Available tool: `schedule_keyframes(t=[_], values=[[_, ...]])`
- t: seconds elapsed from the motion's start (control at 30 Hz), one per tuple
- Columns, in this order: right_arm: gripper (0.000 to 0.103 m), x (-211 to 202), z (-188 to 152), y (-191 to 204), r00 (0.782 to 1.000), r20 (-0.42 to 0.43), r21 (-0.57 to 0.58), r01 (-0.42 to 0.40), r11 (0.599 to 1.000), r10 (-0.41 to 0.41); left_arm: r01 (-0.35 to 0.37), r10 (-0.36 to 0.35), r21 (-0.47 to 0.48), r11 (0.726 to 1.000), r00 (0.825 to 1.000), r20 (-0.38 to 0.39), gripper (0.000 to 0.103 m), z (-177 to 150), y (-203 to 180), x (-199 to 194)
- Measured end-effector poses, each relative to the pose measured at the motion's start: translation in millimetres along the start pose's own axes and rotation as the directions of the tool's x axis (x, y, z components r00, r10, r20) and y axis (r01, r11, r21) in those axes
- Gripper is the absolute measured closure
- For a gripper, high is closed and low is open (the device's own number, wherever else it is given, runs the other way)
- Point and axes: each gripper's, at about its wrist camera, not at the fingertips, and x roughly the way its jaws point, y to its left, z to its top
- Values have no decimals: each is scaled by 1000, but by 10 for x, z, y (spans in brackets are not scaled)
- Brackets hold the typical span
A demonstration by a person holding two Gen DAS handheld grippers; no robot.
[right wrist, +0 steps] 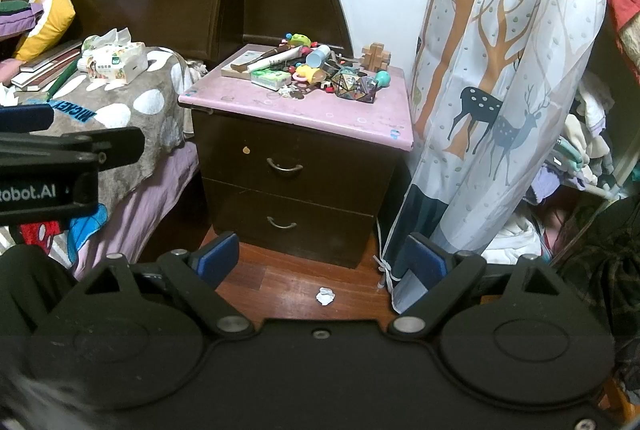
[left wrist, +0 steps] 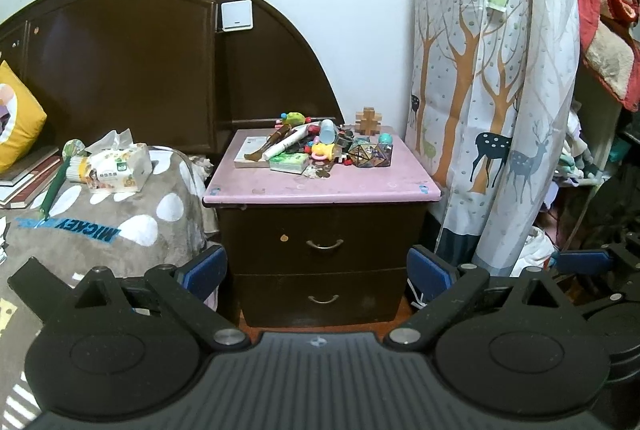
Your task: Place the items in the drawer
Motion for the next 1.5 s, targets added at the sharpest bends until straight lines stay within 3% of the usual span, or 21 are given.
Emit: schedule_keyframes(t=[0.07, 0.2, 1.5], values=[[12, 0, -1, -1, 1000, 0, 0, 1, 1000, -1, 18, -18, -31, 999, 1000, 4, 6, -6, 75, -36], [12, 0, -3, -3, 1000, -1, 0, 2, 1000, -2, 3, -3, -5, 1000, 1000, -26, 6, 6, 4, 17], [12, -2, -4, -28, 1000, 3, 4, -2, 1000, 2, -7, 7, -1, 1000, 1000, -21, 6, -4, -51, -29]])
